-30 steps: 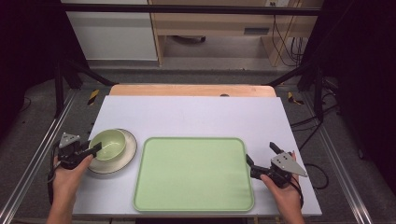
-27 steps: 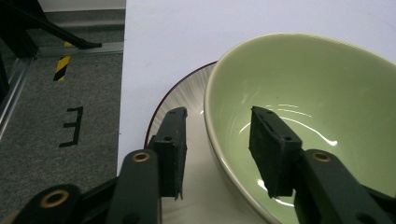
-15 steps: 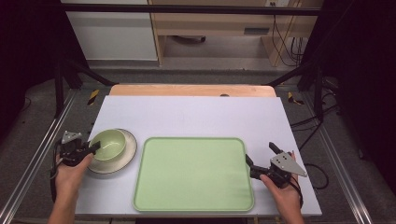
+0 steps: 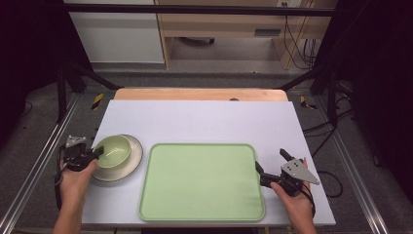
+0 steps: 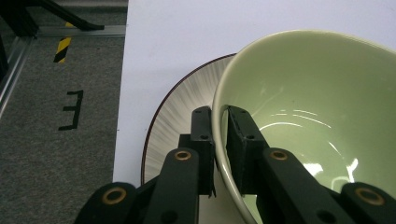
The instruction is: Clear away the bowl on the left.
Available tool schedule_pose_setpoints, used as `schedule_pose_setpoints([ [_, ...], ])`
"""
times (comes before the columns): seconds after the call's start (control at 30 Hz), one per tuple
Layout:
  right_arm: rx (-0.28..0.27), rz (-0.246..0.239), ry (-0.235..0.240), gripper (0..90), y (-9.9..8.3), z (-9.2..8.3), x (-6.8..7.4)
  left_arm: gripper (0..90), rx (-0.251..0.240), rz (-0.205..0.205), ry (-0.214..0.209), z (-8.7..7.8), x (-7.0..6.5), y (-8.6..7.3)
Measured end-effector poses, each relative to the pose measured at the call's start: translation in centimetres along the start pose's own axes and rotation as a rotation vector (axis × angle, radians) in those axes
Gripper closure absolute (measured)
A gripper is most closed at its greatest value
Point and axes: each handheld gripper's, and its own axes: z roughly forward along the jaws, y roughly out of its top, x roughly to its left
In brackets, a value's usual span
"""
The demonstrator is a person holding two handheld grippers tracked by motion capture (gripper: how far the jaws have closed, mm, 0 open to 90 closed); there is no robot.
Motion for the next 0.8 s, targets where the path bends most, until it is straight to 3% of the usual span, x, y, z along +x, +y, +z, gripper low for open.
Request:
schedule_pose_setpoints([
  [0.3, -0.001, 0.001, 0.000, 4.4, 0.0, 0.0, -0.1, 83.1, -0.029, -0.070, -0.043, -0.6, 0.7, -0.1],
  [0.67, -0.005, 0.001, -0.002, 4.5, 0.0, 0.0, -0.1, 82.9, -0.041, -0.063, -0.070, -1.1, 0.1, 0.1],
  [0.8, -0.006, 0.006, -0.002, 4.4, 0.1, -0.1, -0.1, 82.9, -0.067, -0.086, -0.118, -1.4, -0.6, 0.4],
])
